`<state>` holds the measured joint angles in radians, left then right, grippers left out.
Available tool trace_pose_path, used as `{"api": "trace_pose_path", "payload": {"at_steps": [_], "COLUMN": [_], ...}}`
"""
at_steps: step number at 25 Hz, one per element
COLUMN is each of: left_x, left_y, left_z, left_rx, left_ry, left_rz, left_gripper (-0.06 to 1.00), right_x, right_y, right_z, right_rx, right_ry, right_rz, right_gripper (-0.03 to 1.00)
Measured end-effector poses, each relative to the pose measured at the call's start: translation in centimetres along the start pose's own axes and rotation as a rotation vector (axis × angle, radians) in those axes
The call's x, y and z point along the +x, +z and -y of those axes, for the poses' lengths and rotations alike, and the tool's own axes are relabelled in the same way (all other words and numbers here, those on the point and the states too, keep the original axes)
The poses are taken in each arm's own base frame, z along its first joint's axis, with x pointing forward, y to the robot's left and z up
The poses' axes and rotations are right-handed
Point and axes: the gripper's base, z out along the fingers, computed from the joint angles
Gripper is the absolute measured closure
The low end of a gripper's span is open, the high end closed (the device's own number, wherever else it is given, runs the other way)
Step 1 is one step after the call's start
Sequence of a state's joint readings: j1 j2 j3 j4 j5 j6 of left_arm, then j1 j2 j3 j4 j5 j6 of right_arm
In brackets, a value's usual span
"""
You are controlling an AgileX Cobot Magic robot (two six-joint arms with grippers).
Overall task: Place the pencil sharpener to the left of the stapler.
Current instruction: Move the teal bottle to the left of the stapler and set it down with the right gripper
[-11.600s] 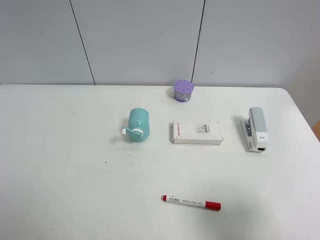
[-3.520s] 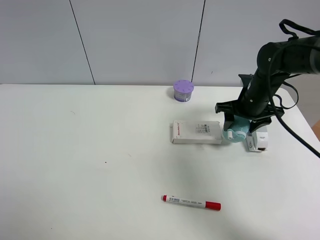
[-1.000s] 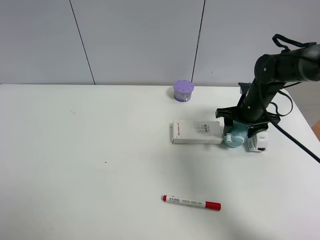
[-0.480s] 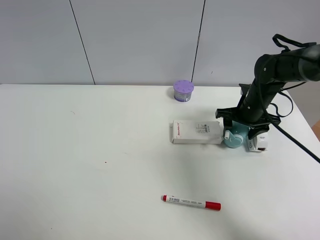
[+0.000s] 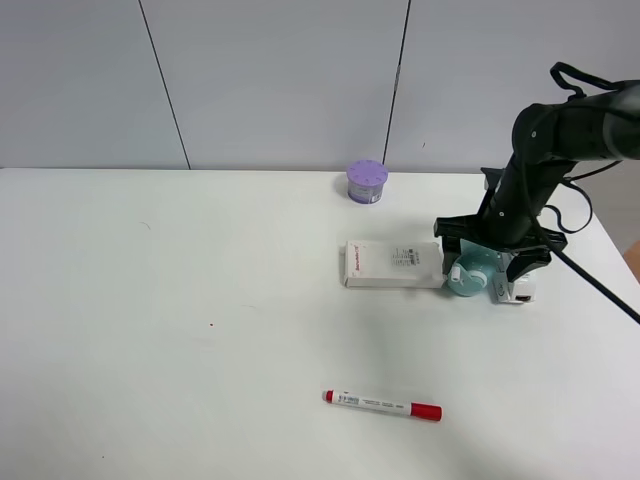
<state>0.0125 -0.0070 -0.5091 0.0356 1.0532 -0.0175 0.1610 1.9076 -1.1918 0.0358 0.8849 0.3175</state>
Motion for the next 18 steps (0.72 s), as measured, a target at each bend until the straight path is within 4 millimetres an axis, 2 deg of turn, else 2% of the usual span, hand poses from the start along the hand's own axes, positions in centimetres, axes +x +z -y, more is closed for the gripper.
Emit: {"api": "trace_pose_path", "payload": {"at_steps": [4, 12, 15, 18], "left_x": [0.0, 0.0, 0.0, 0.0], "left_y": [0.0, 0.0, 0.0, 0.0], "left_z": [0.0, 0.0, 0.0, 0.0], "left_rx": [0.0, 0.0, 0.0, 0.0], "left_ry": [0.0, 0.0, 0.0, 0.0], "left_rz": [0.0, 0.0, 0.0, 0.0], "left_gripper": [-0.05, -0.05, -0.05, -0.05], "right_x": [0.1, 0.7, 1.0, 1.7], "right_y": [-0.4, -2.8, -4.5, -7.2], "right_z": [0.0, 0.1, 0.1, 0.3], "right_rx": [-0.009, -0.027, -0.042, -0.066], "right_ry": [0.004, 0.012, 0.012, 0.007], "right_rz": [0.007, 0.027, 0.062, 0.124], "right_gripper": [0.1, 0.1, 0.1, 0.1]}}
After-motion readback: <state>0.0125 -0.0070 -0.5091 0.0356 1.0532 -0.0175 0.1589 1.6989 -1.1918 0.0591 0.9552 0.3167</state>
